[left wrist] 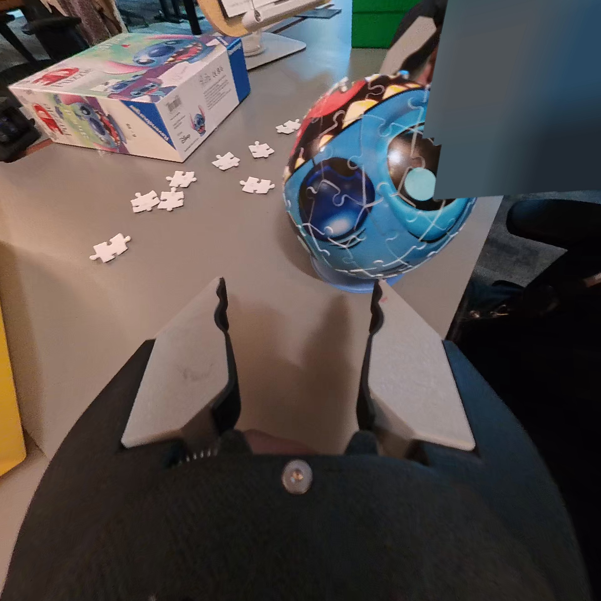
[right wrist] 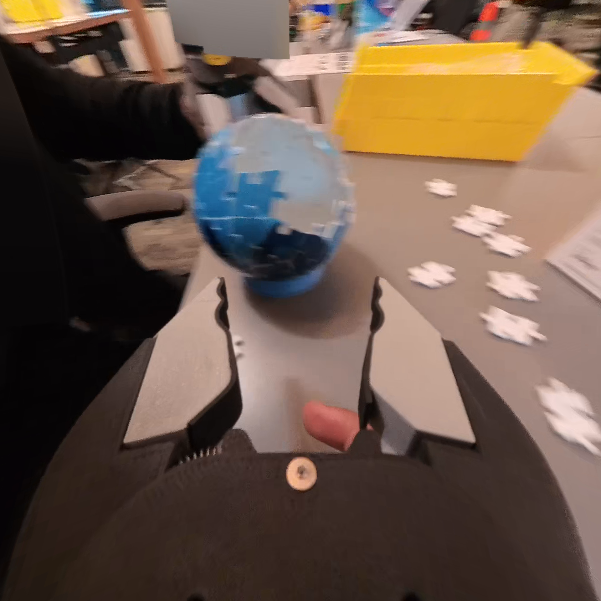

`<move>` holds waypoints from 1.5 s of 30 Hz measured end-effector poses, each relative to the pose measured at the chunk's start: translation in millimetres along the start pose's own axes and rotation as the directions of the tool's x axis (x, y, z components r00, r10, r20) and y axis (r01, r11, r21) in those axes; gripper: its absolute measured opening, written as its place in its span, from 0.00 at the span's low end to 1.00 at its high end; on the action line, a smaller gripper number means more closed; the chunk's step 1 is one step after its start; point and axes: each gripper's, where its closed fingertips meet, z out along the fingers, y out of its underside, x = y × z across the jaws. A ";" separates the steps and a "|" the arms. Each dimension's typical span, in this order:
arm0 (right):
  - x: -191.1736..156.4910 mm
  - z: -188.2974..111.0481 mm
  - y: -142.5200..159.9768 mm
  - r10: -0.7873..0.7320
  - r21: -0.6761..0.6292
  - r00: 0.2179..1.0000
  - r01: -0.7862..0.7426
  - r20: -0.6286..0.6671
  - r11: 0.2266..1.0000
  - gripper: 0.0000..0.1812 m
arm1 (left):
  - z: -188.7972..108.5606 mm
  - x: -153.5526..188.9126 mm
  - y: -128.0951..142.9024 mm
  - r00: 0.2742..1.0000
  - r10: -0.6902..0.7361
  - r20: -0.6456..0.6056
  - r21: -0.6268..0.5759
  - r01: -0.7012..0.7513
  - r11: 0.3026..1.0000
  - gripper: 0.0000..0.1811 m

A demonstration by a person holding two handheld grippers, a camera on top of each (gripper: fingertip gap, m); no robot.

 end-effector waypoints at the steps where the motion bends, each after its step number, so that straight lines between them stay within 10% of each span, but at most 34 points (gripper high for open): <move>1: 26.3 -8.2 4.4 0.027 -0.015 0.994 -0.029 -0.102 0.999 0.45 | -1.7 -3.3 0.4 1.000 -0.011 0.008 0.002 0.011 1.000 0.48; 6: 107.2 -22.8 34.5 0.082 -0.149 0.920 -0.149 -0.383 0.978 0.38 | -9.0 -14.4 2.1 0.999 -0.028 0.028 0.026 0.027 0.999 0.48; 15: 156.8 27.8 54.5 0.012 -0.380 0.930 -0.161 -0.367 0.911 0.40 | 4.8 -52.0 9.4 0.991 -0.054 0.124 -0.004 0.055 0.998 0.46; 22: 167.1 38.2 58.9 0.027 -0.401 0.952 -0.153 -0.304 0.903 0.21 | 21.5 -66.7 10.0 0.994 -0.023 0.105 -0.020 0.026 0.999 0.44; 45: 148.0 20.4 18.9 -0.212 -0.303 0.894 0.092 -0.394 0.949 0.21 | 49.6 -85.7 -26.4 0.989 -0.023 0.148 -0.134 0.043 0.990 0.31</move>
